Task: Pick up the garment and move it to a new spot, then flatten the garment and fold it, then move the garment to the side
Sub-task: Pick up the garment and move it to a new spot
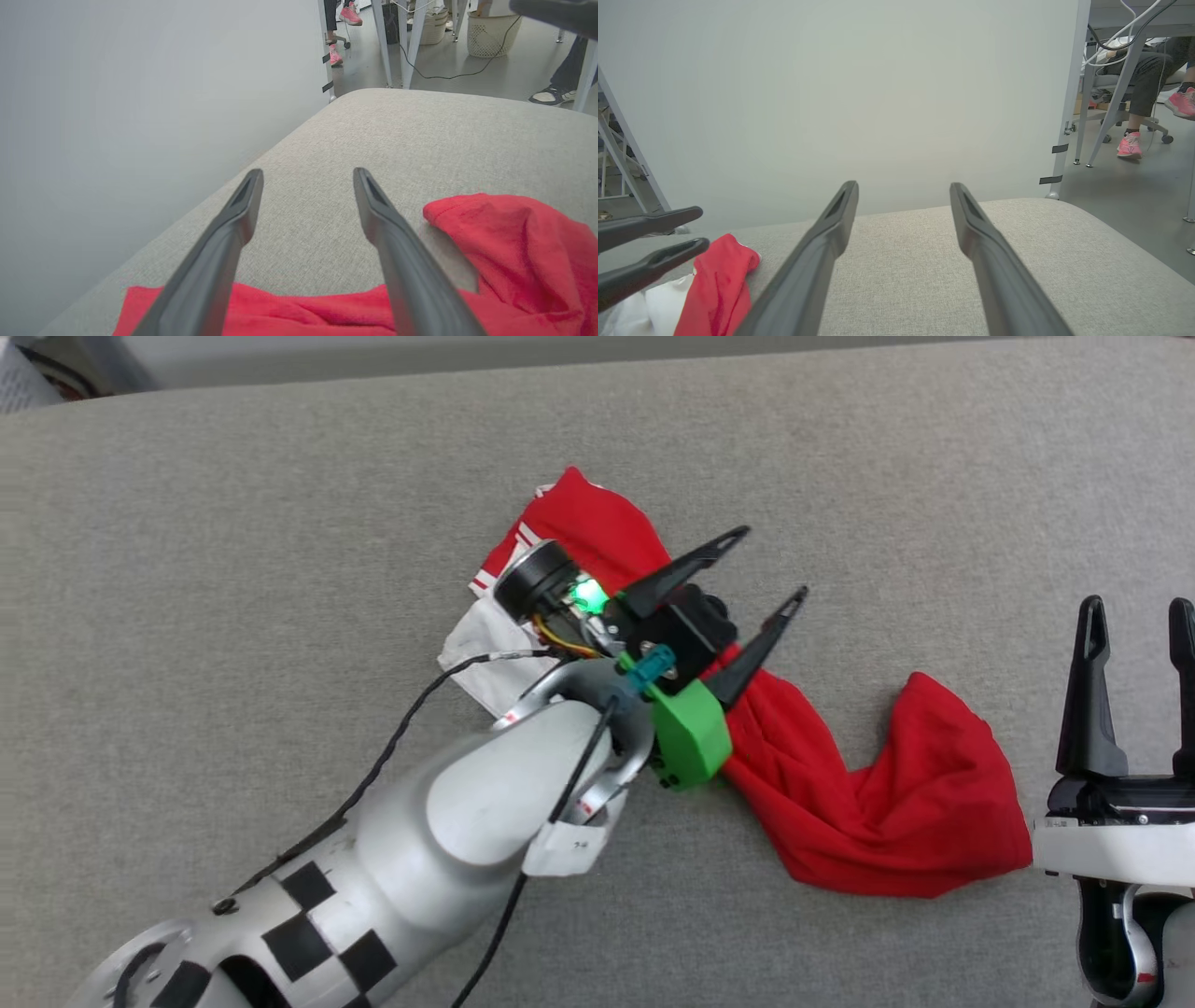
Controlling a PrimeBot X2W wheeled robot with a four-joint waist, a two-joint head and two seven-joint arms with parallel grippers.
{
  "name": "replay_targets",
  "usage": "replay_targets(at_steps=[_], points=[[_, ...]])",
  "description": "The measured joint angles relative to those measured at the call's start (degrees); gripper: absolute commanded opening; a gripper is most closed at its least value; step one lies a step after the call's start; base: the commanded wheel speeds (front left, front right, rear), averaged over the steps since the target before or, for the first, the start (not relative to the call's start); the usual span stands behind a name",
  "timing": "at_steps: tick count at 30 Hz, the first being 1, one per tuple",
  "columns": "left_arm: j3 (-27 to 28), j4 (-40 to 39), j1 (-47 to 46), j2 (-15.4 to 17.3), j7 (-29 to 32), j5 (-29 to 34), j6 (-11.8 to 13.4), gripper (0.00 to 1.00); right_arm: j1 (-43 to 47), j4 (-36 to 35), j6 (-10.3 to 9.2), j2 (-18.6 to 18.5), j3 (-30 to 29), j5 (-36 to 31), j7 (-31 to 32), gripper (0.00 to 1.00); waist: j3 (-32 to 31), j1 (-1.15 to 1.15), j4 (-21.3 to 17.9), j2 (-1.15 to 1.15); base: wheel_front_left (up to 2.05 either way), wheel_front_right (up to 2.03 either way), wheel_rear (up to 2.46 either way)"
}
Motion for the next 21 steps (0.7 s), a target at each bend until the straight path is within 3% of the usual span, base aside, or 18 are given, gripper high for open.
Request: replay_targets(at_steps=[8, 12, 15, 21], points=[[15.53, -11.55, 10.94, 7.73, -0.3, 4.16, 8.84, 1.0, 1.33, 0.27, 0.0, 0.0, -0.1, -0.45, 0.0, 1.0, -3.52, 0.0, 4.13, 0.0, 0.0, 0.0, 0.0], [24.48, -16.93, 19.46, 10.09, -0.3, 7.03, 12.61, 1.0, 2.26, 0.35, 0.0, 0.01, 0.01, -0.81, 0.0, 1.0, -5.19, 0.0, 5.6, 0.0, 0.0, 0.0, 0.0], [30.55, -19.7, 26.09, 10.69, -0.3, 8.59, 14.19, 1.0, 2.8, 0.36, 0.0, -0.01, 0.43, -1.45, 0.0, 1.0, -6.44, 0.0, 6.42, 0.0, 0.0, 0.0, 0.0], [39.1, -22.8, 37.57, 10.1, -0.3, 12.39, 14.63, 1.0, 4.96, 0.89, 0.0, 0.01, 2.13, -4.11, 0.0, 1.0, -8.87, 0.0, 7.57, 0.0, 0.0, 0.0, 0.0]])
